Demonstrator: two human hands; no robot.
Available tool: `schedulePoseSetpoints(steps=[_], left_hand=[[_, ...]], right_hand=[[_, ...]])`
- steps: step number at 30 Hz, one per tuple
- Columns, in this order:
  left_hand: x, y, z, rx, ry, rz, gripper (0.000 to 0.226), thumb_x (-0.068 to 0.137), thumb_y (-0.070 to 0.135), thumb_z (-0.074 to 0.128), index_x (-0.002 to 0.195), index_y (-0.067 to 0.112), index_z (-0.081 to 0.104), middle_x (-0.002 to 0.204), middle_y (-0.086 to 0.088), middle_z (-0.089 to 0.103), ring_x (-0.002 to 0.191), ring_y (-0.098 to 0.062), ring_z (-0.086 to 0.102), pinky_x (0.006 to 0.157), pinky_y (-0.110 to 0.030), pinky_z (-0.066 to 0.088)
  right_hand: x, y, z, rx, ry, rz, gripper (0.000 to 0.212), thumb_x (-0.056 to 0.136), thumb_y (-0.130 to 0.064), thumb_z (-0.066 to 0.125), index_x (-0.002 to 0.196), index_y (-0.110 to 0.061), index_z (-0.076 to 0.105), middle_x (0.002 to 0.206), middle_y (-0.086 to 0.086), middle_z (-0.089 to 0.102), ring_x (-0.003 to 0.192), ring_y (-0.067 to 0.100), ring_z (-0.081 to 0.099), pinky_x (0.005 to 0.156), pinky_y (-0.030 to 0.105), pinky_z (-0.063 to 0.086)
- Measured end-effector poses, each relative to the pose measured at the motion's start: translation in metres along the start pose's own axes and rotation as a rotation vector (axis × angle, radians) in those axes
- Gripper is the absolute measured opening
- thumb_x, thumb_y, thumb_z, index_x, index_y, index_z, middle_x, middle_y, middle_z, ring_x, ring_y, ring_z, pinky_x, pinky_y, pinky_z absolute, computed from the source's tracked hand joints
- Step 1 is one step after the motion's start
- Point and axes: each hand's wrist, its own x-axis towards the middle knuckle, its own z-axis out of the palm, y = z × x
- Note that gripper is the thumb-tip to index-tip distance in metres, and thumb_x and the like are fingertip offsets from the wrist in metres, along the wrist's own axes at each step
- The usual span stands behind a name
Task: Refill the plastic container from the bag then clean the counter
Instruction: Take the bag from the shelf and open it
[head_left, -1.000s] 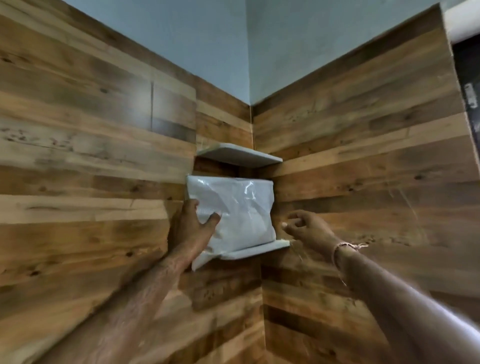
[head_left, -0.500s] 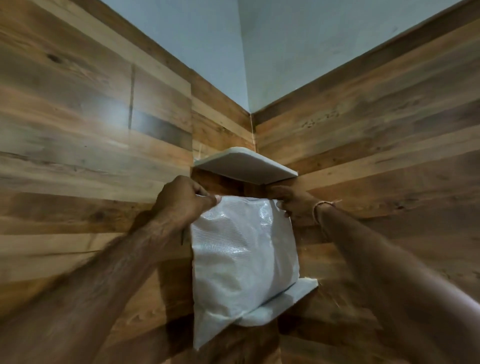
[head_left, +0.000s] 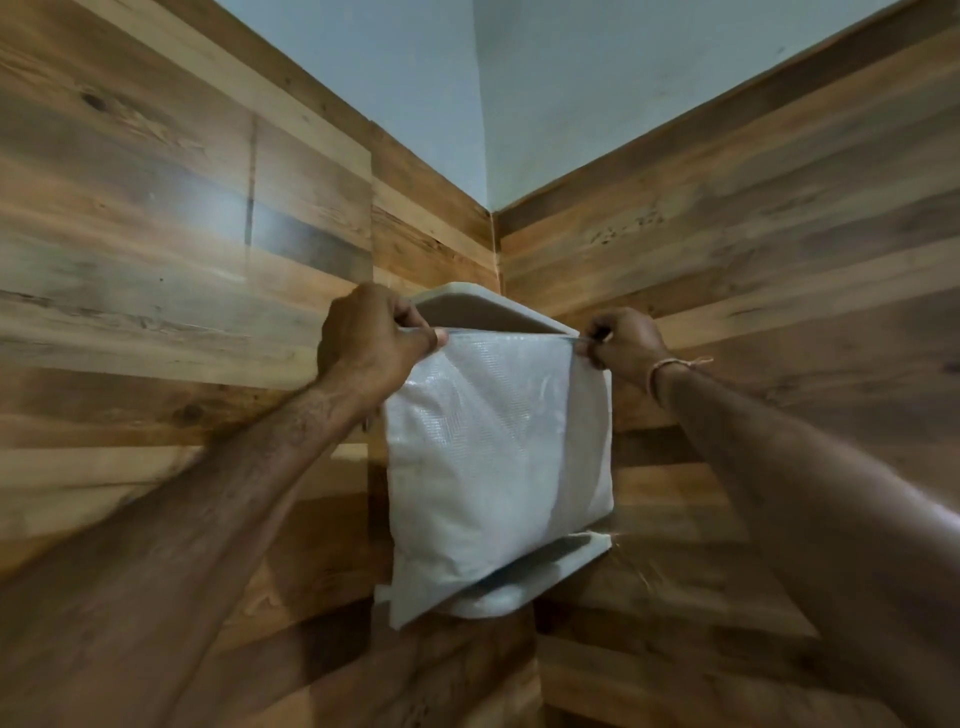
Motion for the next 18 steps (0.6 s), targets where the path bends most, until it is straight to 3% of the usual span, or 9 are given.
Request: schedulePoseSetpoints(steps=[4, 6, 10, 12, 15, 18], left_hand=[[-0.008, 0.049, -0.013, -0.051, -0.023, 0.041, 0.017, 0.081, 0.031, 0.084, 0.081, 0.014, 0.079, 0.079, 0.005, 0.072, 0.076, -0.009, 0.067, 0.066, -0.023, 0.049], [-0.022, 0.072, -0.013, -0.073, -0.039, 0.046, 0.018, 0.080, 0.031, 0.084, 0.078, 0.014, 0.078, 0.075, 0.006, 0.071, 0.073, -0.008, 0.066, 0.062, -0.021, 0.046], [-0.089, 0.128, -0.003, -0.180, -0.143, -0.001, 0.019, 0.080, 0.030, 0.085, 0.075, 0.013, 0.077, 0.071, -0.002, 0.072, 0.067, -0.015, 0.066, 0.060, -0.024, 0.048], [-0.137, 0.158, 0.005, -0.222, -0.189, -0.027, 0.020, 0.079, 0.031, 0.085, 0.071, 0.014, 0.076, 0.068, -0.002, 0.072, 0.063, -0.017, 0.064, 0.061, -0.029, 0.049], [-0.230, 0.206, 0.013, -0.247, -0.242, -0.081, 0.020, 0.078, 0.030, 0.085, 0.068, 0.017, 0.074, 0.066, 0.002, 0.070, 0.062, -0.012, 0.062, 0.059, -0.024, 0.046], [-0.324, 0.254, 0.017, -0.297, -0.343, -0.148, 0.024, 0.081, 0.031, 0.083, 0.067, 0.016, 0.071, 0.060, 0.002, 0.067, 0.053, -0.010, 0.057, 0.054, -0.026, 0.044]], right_hand=[[-0.018, 0.002, -0.067, -0.006, 0.018, 0.006, 0.026, 0.082, -0.006, 0.079, 0.068, -0.019, 0.062, 0.067, 0.002, 0.061, 0.047, 0.006, 0.059, 0.059, 0.022, 0.057], [-0.037, 0.006, -0.099, -0.021, -0.011, 0.012, 0.032, 0.084, -0.004, 0.077, 0.065, -0.021, 0.059, 0.064, 0.001, 0.059, 0.037, -0.003, 0.055, 0.050, 0.012, 0.052], [-0.107, 0.026, -0.176, -0.110, -0.083, 0.088, 0.018, 0.083, -0.002, 0.078, 0.075, -0.011, 0.064, 0.062, 0.001, 0.060, 0.035, -0.007, 0.053, 0.047, 0.007, 0.049], [-0.149, 0.040, -0.214, -0.173, -0.122, 0.144, 0.019, 0.083, -0.003, 0.078, 0.073, -0.012, 0.065, 0.062, 0.002, 0.062, 0.043, -0.002, 0.058, 0.056, 0.012, 0.053], [-0.227, 0.077, -0.263, -0.304, -0.194, 0.165, 0.036, 0.080, -0.008, 0.078, 0.057, -0.024, 0.057, 0.065, 0.003, 0.066, 0.056, 0.012, 0.062, 0.065, 0.019, 0.053], [-0.308, 0.113, -0.305, -0.349, -0.319, 0.198, 0.020, 0.077, -0.005, 0.077, 0.063, -0.016, 0.067, 0.062, 0.005, 0.067, 0.061, 0.015, 0.063, 0.068, 0.027, 0.054]])
